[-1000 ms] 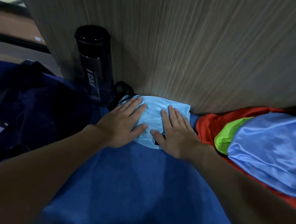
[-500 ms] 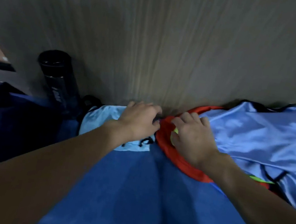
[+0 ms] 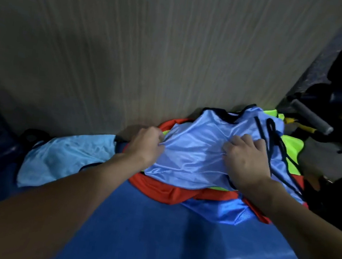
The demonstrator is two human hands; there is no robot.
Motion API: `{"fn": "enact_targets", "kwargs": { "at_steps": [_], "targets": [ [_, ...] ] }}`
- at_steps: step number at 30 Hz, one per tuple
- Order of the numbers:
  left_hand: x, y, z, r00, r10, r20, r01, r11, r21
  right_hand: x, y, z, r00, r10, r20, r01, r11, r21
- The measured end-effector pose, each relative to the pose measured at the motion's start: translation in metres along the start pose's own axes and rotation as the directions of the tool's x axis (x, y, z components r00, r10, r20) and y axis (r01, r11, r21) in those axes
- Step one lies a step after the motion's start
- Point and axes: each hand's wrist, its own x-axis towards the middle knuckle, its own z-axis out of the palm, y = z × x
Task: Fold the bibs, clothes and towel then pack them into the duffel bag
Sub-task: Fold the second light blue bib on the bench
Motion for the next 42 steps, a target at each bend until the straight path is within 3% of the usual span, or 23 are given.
{"fn": "enact_targets", "kwargs": {
  "at_steps": [3,7,12,19,24,29,32,38,42],
  "targets": [
    [-0.002,0.008,-0.002,0.997,0.041,-0.072,-0.04,0.999,0.005,0.0,0.008,-0.002,0.993,0.0,-0.118,0.008,0.998,0.067],
    [-0.008,0.03,-0.025,0.967,0.077,-0.244,-0.118,0.981,-0.156,0.004,0.014,-0.029,0.959,0.121,-0.255,-0.046,0.959,0.281],
    [-0.025,0.062,-0.072,0.927,0.079,-0.368,-0.227,0.897,-0.379,0.0,0.03,-0.084,0.938,0.268,-0.218,-0.082,0.786,0.613],
    [-0.084,0.095,-0.141,0.883,0.109,-0.456,-0.291,0.89,-0.35,-0.038,0.038,-0.159,0.941,0.264,-0.212,0.008,0.609,0.793],
    [-0.142,0.106,-0.187,0.857,0.182,-0.483,-0.345,0.898,-0.273,-0.074,0.024,-0.21,0.97,0.167,-0.179,0.088,0.446,0.891],
    [-0.197,0.106,-0.217,0.859,0.198,-0.473,-0.334,0.916,-0.223,-0.104,-0.001,-0.244,0.983,0.092,-0.158,0.11,0.392,0.913],
    [-0.223,0.107,-0.226,0.876,0.203,-0.438,-0.325,0.919,-0.222,-0.117,-0.013,-0.258,0.99,0.075,-0.121,0.088,0.353,0.932],
    [-0.242,0.096,-0.238,0.912,0.146,-0.383,-0.237,0.951,-0.201,-0.136,-0.018,-0.276,0.999,-0.021,0.029,-0.025,0.16,0.987],
    [-0.243,0.088,-0.236,0.949,0.117,-0.292,-0.171,0.971,-0.168,-0.141,-0.018,-0.285,0.994,-0.079,0.072,-0.058,0.166,0.984]
  ]
}}
